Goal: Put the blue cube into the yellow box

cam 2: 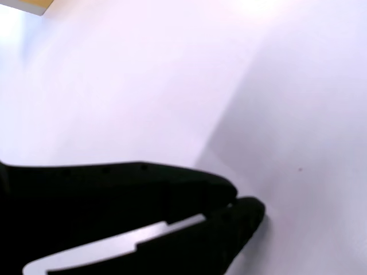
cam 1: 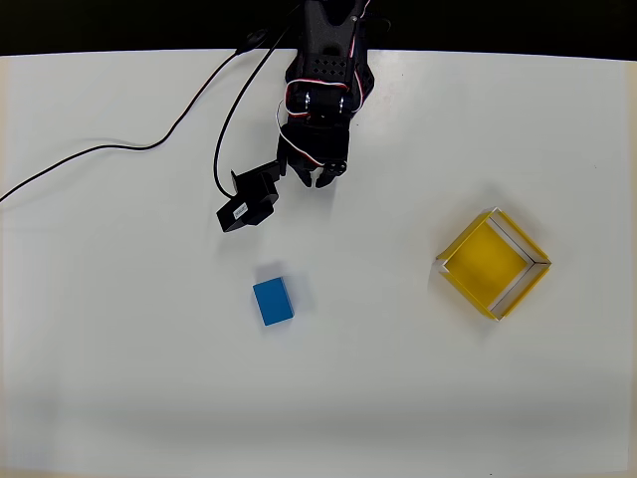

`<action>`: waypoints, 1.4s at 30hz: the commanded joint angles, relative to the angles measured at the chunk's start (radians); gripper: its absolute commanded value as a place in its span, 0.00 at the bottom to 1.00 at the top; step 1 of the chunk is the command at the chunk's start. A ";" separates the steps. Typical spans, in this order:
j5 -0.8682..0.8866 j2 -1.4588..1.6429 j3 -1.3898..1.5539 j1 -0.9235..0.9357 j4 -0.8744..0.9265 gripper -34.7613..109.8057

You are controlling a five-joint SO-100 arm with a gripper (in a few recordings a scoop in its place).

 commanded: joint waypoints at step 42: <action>-0.416 -1.327 -1.060 0.342 -0.646 0.54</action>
